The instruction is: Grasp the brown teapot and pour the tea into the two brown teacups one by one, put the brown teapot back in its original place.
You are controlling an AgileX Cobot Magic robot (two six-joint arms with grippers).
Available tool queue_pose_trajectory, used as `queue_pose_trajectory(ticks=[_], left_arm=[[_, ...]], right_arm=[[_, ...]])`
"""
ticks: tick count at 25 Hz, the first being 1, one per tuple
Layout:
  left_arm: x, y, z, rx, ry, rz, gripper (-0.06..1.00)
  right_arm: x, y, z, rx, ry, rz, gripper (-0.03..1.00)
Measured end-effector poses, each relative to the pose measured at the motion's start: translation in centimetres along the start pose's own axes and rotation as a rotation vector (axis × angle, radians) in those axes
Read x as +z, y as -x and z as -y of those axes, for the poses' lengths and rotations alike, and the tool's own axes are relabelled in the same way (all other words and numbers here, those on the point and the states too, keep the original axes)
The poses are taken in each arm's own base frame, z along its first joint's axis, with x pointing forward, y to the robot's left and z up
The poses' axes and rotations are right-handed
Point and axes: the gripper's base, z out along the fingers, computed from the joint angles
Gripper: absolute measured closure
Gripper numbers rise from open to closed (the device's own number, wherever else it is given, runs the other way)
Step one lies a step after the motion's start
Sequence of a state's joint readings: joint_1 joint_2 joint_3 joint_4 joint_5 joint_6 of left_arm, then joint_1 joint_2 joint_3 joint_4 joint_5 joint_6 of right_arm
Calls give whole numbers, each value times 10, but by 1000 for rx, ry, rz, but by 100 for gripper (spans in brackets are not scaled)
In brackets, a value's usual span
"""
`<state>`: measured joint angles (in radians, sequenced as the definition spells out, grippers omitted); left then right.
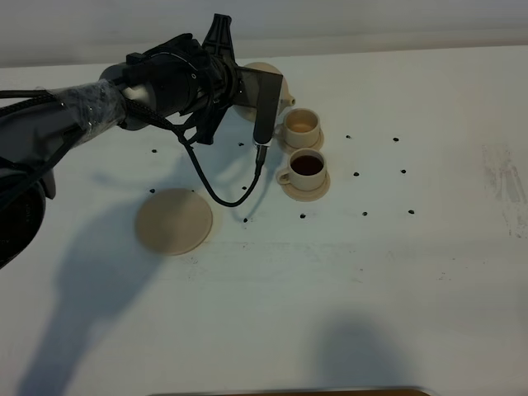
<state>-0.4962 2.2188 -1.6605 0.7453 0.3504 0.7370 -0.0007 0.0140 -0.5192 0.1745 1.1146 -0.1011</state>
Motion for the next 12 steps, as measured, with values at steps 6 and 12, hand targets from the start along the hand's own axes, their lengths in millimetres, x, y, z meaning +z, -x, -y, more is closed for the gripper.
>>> queue_pose_trajectory(ticks=[6, 12], left_arm=[[0, -1, 0, 23, 3, -9, 78], [2, -1, 1, 55, 8, -17, 78]], right_arm=[[0, 0, 0, 0, 0, 0, 75], [0, 0, 0, 0, 0, 0, 75]])
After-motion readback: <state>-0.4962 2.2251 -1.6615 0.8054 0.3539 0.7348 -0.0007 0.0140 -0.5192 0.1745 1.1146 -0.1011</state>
